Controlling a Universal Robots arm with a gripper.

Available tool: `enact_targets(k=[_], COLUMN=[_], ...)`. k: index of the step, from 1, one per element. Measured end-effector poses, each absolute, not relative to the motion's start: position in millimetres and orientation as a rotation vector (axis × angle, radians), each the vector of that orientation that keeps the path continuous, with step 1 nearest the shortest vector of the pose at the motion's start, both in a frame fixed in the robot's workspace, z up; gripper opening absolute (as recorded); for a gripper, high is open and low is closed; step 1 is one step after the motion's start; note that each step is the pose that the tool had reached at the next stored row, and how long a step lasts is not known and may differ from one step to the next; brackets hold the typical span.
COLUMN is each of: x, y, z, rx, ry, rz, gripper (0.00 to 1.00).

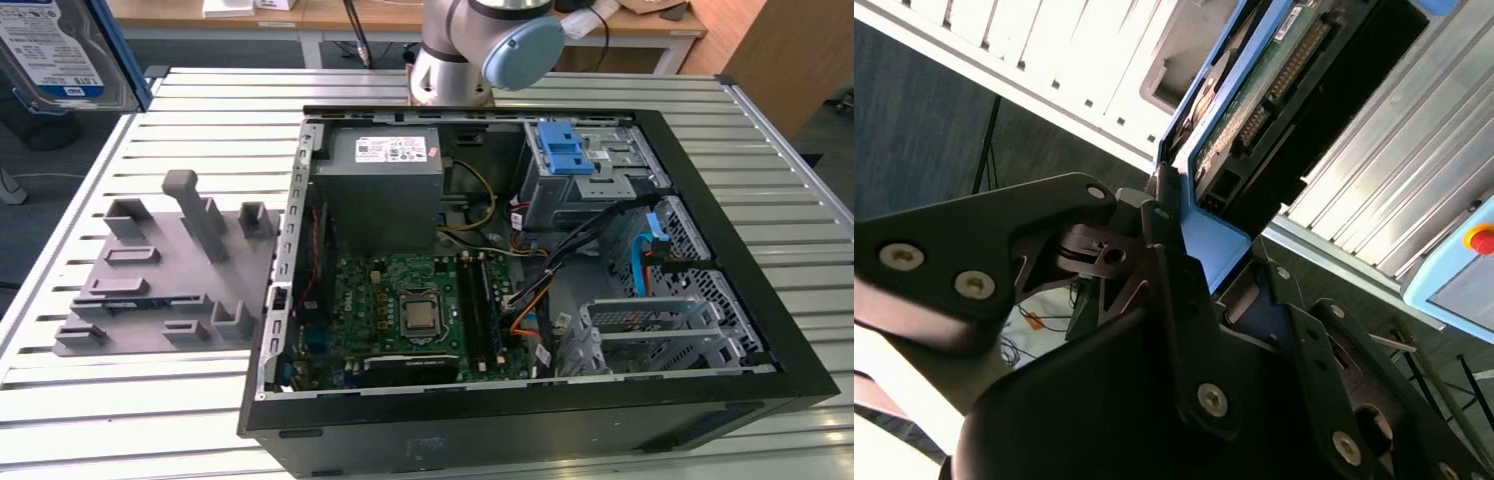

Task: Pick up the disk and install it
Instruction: 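Pick up the disk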

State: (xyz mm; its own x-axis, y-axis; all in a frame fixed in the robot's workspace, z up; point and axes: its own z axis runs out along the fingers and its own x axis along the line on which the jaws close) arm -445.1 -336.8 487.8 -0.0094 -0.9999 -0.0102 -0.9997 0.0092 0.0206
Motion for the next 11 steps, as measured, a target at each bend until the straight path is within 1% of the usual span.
enact_targets(k=[11], x=[-417.9], y=[-340.5], z=[487.8], rx=[2.205], ry=[-2.226], rz=[-0.035], gripper=[0.36])
